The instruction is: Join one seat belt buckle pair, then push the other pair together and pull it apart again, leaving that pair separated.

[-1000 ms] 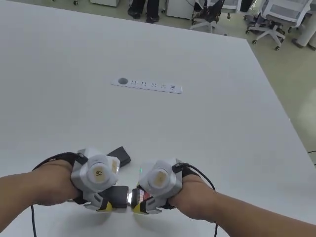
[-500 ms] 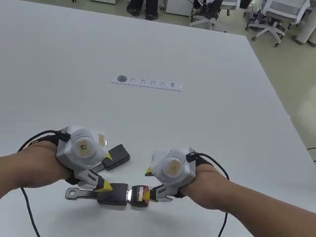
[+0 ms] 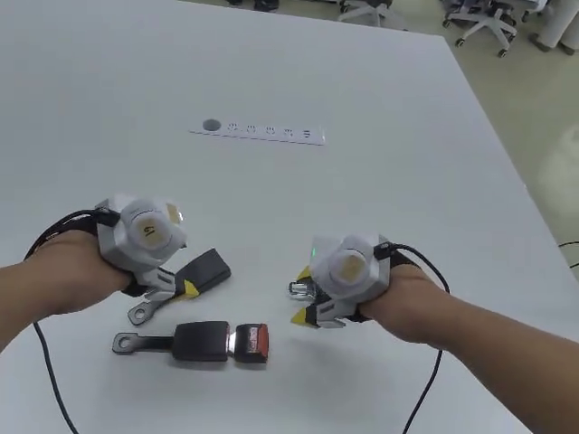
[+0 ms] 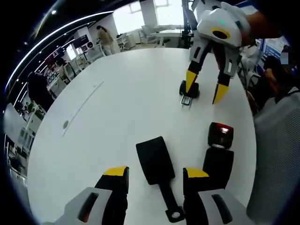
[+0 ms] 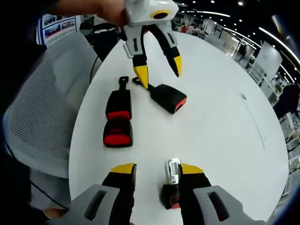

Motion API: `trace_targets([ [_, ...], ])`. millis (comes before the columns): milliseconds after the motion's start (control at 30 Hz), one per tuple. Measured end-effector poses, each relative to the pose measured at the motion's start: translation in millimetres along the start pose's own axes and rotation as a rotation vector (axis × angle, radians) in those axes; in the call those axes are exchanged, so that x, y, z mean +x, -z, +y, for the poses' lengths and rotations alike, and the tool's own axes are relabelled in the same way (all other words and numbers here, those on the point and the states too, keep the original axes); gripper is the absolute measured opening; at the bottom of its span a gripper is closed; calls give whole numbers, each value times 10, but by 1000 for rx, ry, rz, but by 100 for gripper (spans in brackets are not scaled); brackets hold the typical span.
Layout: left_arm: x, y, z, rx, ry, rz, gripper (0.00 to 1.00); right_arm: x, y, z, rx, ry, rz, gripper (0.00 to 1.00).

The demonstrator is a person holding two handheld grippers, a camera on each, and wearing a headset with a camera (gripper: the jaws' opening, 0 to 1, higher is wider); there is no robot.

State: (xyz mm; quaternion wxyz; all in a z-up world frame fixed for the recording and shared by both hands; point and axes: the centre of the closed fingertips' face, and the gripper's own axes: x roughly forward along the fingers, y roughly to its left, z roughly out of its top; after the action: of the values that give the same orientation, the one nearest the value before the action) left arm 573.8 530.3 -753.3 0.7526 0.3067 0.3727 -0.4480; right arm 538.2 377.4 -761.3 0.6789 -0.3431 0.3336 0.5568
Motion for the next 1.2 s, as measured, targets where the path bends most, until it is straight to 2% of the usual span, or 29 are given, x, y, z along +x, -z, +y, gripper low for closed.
trace_targets([
  [167, 122, 16, 54, 12, 29, 17, 48, -92, 149, -146, 17, 31, 11, 34],
  [267, 154, -12, 48, 27, 47, 32, 45, -111, 247, -272, 21, 45, 26, 35],
  [367, 185, -35, 44, 16, 63, 28, 44, -134, 311, -330, 20, 51, 45, 35],
  [433, 198, -65, 1, 26, 80, 21, 44, -107, 364, -357, 19, 45, 61, 35],
  [600, 278, -11, -48, 47, 102, 42, 43, -47, 419, -297, -9, 18, 93, 36],
  [700, 326, 75, -110, 124, 112, 85, 43, 24, 463, -296, -20, 0, 101, 35],
  [800, 337, 63, -168, 129, 120, 86, 42, 34, 471, -301, -25, -2, 106, 34],
  [967, 351, 59, -220, 175, 129, 101, 36, 70, 543, -302, -22, -15, 117, 32],
  [1133, 344, 58, -211, 165, 136, 102, 35, 82, 517, -290, -37, -29, 127, 32],
  [1167, 342, 59, -219, 173, 138, 100, 35, 85, 520, -303, -34, -32, 129, 32],
  [1200, 338, 52, -241, 232, 148, 91, 35, 85, 523, -306, -35, -35, 130, 32],
])
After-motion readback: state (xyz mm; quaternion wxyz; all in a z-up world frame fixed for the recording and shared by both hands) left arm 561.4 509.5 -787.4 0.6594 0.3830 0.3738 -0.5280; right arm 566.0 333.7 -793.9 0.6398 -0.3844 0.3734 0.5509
